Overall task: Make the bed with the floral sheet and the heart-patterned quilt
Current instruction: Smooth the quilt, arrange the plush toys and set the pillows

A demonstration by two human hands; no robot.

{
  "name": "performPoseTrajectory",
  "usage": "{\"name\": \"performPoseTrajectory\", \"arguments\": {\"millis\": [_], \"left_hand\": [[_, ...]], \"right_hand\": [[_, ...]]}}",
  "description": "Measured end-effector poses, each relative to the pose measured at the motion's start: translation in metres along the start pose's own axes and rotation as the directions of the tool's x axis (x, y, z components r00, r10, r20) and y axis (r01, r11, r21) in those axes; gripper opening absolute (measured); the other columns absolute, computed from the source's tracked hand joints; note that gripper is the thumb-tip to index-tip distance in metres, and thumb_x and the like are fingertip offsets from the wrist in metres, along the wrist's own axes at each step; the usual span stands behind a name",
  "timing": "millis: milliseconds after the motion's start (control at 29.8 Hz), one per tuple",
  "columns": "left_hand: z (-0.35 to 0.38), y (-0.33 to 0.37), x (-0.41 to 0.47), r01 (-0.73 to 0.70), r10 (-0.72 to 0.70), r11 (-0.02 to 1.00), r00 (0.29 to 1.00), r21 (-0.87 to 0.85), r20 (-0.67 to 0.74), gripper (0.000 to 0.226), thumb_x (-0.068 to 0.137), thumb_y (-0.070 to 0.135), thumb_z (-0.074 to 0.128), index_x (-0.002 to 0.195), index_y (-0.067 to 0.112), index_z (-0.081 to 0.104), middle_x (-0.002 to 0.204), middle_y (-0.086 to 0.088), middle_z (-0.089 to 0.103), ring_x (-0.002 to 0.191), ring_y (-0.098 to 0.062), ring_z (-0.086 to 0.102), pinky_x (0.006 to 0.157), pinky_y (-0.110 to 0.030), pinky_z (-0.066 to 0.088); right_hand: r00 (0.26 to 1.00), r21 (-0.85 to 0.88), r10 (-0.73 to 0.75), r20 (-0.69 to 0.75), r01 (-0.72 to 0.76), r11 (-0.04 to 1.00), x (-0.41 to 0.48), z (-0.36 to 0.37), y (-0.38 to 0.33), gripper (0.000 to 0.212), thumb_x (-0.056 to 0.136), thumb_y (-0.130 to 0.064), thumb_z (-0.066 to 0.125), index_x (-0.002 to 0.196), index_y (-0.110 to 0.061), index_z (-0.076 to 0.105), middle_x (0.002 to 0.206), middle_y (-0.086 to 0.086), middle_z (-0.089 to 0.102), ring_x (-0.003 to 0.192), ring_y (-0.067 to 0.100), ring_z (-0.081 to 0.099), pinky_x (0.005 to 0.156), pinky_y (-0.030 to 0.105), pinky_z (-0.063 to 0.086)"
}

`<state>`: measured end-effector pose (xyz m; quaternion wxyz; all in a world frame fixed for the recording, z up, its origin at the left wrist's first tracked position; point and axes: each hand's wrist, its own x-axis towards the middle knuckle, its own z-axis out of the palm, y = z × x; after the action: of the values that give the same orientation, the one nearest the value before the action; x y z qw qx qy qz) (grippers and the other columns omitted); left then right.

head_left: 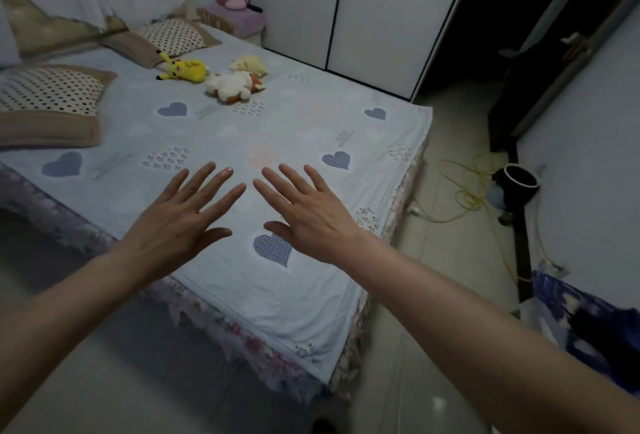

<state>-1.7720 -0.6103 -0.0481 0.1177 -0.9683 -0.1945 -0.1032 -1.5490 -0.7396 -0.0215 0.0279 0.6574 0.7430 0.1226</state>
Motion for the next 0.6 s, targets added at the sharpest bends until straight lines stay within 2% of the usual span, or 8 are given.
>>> {"name": "performPoseTrajectory", "arguments": {"millis": [235,436,603], "left_hand": [[-0.002,-0.037,-0.03,-0.101,0.1,0.995,0.995,-0.014,-0.027,0.07,0.098,0.058,0.021,0.157,0.022,0.016,0.164,-0.009,0.013,0.151,-0.03,0.009,0.119,-0.053,0.02],[0.008,-0.047,-0.055,-0.108,0.105,0.993,0.992,-0.041,-0.074,0.071,0.096,0.058,0.023,0.157,0.02,0.02,0.163,-0.011,0.016,0.151,-0.032,0.011,0.119,-0.053,0.019],[0.007,-0.061,-0.087,-0.126,0.122,0.99,0.991,-0.068,-0.053,0.071,0.096,0.057,0.022,0.156,0.019,0.021,0.162,-0.012,0.019,0.15,-0.033,0.013,0.118,-0.054,0.02]], "right_hand": [[0.992,-0.003,0.102,0.073,-0.102,0.995,0.007,-0.015,-0.063,0.066,0.103,-0.052,0.028,0.158,-0.022,0.008,0.165,0.001,0.005,0.152,0.024,0.003,0.122,0.049,0.003],[0.988,-0.052,0.096,0.118,-0.091,0.994,0.004,-0.019,-0.091,0.065,0.103,-0.053,0.025,0.158,-0.023,0.003,0.165,-0.001,0.001,0.152,0.023,0.0,0.122,0.049,0.002],[0.976,-0.052,0.161,0.147,-0.155,0.987,0.001,-0.025,-0.128,0.065,0.104,-0.053,0.023,0.158,-0.023,0.003,0.165,-0.001,0.0,0.152,0.023,0.0,0.122,0.049,0.002]]}}
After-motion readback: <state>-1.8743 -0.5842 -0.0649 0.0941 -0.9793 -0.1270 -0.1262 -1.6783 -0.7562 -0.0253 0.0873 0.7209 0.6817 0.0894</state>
